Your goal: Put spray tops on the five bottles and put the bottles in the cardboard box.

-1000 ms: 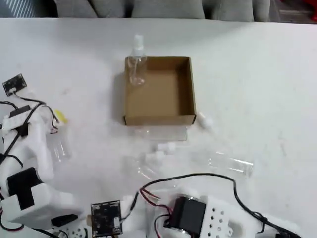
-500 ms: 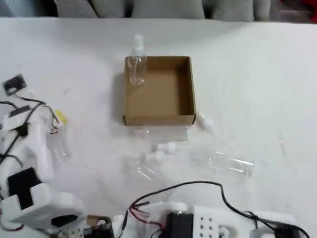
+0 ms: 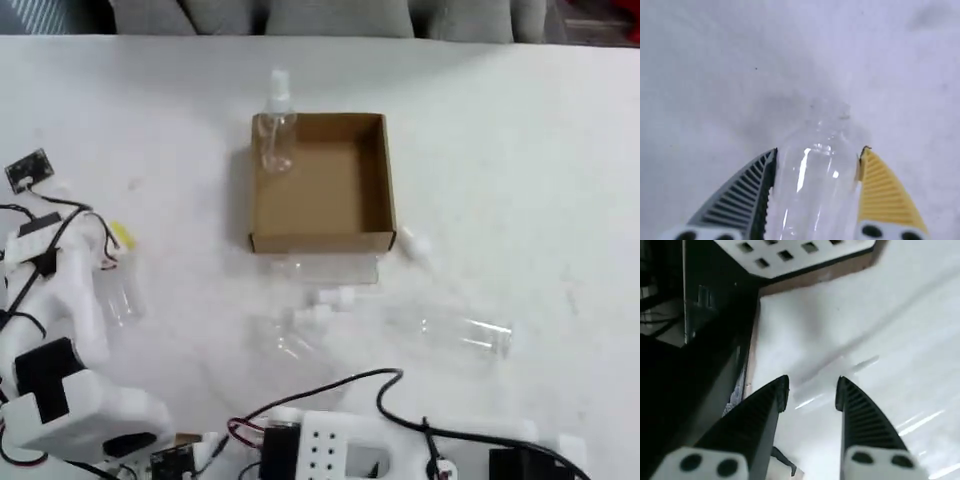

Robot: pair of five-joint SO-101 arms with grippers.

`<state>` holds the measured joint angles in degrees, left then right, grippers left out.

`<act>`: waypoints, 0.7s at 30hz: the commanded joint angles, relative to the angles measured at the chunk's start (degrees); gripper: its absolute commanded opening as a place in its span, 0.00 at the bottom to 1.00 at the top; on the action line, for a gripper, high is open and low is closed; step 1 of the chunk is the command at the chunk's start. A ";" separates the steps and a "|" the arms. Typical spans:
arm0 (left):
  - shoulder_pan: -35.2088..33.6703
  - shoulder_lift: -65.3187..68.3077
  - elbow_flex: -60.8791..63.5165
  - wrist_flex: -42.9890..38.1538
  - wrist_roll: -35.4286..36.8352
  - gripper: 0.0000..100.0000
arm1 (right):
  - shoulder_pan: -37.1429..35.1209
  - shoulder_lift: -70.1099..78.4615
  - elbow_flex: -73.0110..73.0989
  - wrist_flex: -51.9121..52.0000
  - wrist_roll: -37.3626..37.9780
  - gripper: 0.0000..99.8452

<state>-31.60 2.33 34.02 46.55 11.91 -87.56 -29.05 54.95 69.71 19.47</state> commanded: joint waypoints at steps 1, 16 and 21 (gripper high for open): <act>-0.04 -0.13 -3.16 0.18 0.26 0.17 | 4.00 1.19 -2.02 -0.66 -0.62 0.13; 0.75 -0.04 -3.16 0.18 0.18 0.17 | 10.95 -2.24 -1.85 -1.01 -6.33 0.22; 0.75 -0.04 -3.16 0.18 0.18 0.17 | 12.53 -2.24 -1.85 -1.10 -6.33 0.21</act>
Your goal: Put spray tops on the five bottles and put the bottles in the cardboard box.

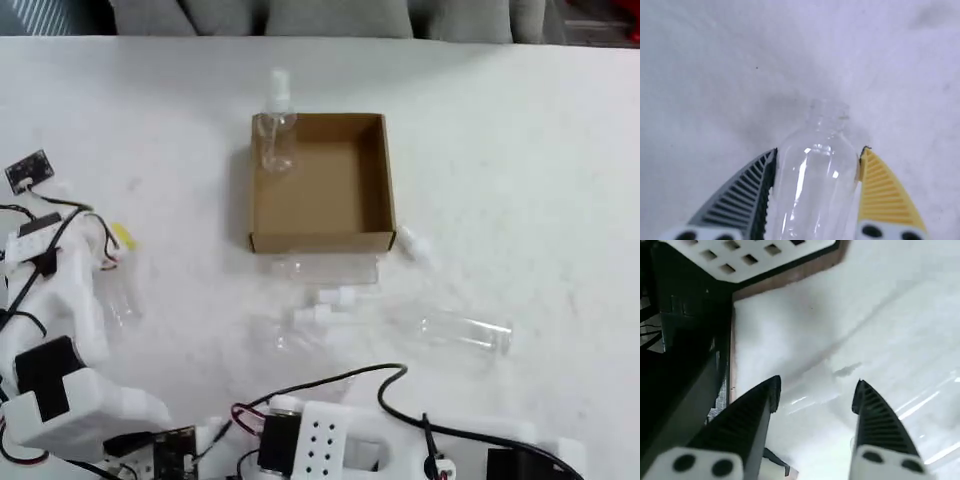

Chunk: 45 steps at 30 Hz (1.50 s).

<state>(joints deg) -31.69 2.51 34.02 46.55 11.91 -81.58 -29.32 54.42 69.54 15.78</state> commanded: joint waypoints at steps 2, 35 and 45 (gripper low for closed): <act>0.84 -0.22 -3.16 0.18 0.18 0.17 | 8.66 -1.89 -1.32 -0.92 -2.55 0.21; 1.45 -0.13 -3.08 0.53 -3.34 0.17 | 18.42 9.10 2.11 -7.52 -2.90 0.21; 1.45 -0.13 -3.08 0.53 -3.34 0.17 | 18.51 17.80 -0.44 -8.66 -2.46 0.20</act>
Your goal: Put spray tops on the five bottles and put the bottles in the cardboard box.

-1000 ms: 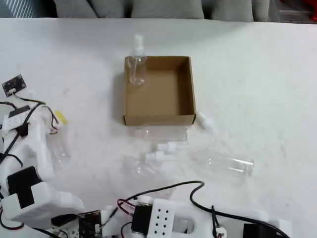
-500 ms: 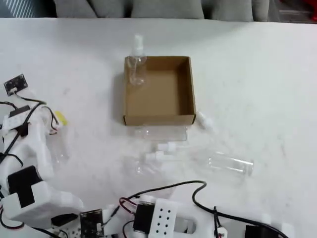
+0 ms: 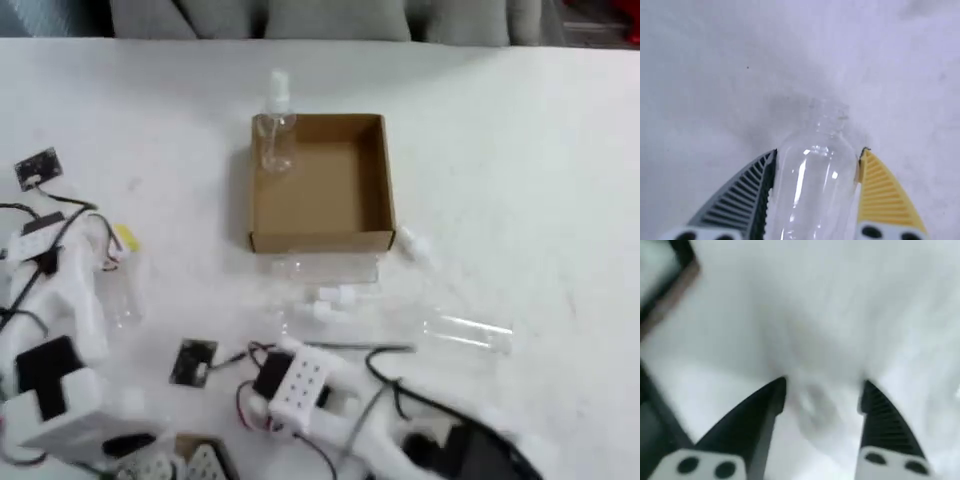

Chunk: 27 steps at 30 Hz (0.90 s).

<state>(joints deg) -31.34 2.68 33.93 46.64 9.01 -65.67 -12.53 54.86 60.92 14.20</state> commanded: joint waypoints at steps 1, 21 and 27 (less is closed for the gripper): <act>1.10 -0.31 -2.99 0.44 -0.44 0.17 | 2.59 1.01 -0.88 0.75 -0.88 0.19; 1.10 -0.40 -2.73 0.44 -0.53 0.17 | 13.49 0.84 -14.42 14.99 -0.79 0.02; 1.10 -0.40 -2.73 0.44 -0.53 0.17 | 13.49 -1.10 -15.03 16.66 3.69 0.02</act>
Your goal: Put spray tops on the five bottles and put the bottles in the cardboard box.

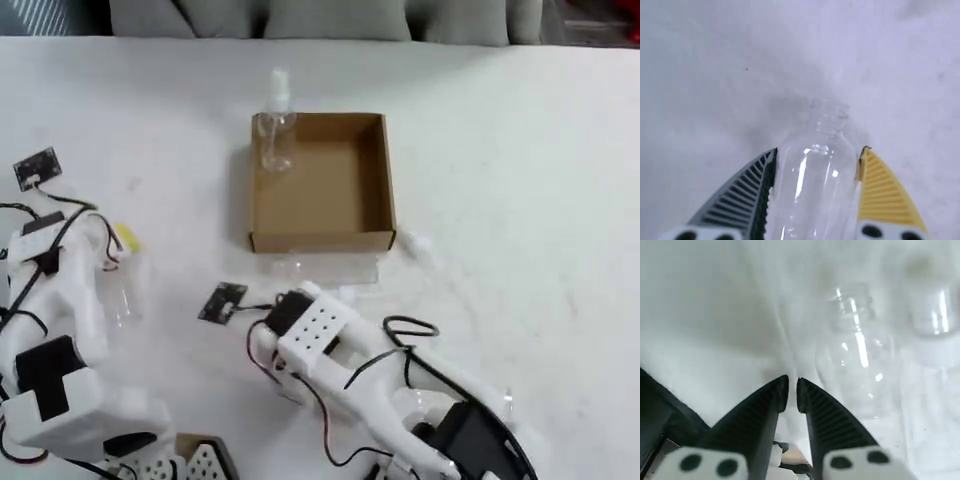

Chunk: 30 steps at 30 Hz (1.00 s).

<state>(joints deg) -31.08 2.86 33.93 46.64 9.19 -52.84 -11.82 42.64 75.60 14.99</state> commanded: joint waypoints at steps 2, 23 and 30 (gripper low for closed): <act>0.84 -0.57 -2.73 0.44 -0.70 0.17 | 0.66 -4.88 -3.60 4.88 4.57 0.02; 0.84 -0.57 -2.73 0.44 -0.79 0.17 | 4.35 -25.10 5.36 11.56 14.95 0.12; 0.92 -0.48 -2.90 0.44 -0.79 0.17 | 4.09 -25.10 10.20 7.25 18.46 0.07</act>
<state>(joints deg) -30.99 2.86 33.93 46.64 9.01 -49.05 -35.65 52.31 84.84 32.04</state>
